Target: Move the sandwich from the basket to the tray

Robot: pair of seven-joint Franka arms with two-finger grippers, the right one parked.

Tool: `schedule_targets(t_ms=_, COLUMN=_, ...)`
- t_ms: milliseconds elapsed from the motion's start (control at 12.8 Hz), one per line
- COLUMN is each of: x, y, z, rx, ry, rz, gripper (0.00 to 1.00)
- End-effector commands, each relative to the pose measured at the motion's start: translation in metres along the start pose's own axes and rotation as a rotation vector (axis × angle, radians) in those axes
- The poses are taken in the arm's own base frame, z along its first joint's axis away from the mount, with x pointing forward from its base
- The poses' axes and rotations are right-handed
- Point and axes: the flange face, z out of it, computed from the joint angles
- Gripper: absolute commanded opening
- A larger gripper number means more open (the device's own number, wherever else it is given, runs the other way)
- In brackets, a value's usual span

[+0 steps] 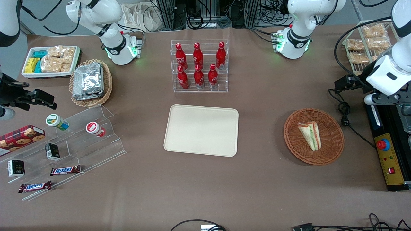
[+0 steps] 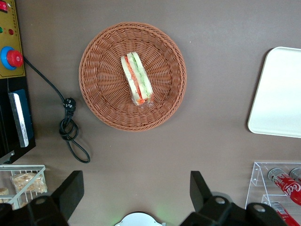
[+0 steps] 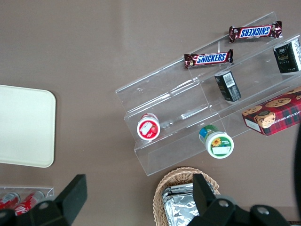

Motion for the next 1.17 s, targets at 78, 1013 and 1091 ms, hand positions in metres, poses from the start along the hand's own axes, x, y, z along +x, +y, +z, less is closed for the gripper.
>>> schedule_targets(t_ms=78, x=0.002, y=0.002, z=-0.007, rx=-0.015, ry=-0.001, rz=0.014, gripper=1.00)
schedule_targets(t_ms=1013, x=0.008, y=-0.003, z=0.003, rx=-0.009, ry=-0.019, rz=-0.013, gripper=1.00)
schedule_targets(t_ms=1091, x=0.012, y=-0.006, z=0.008, rx=-0.007, ry=-0.028, rz=-0.016, gripper=1.00)
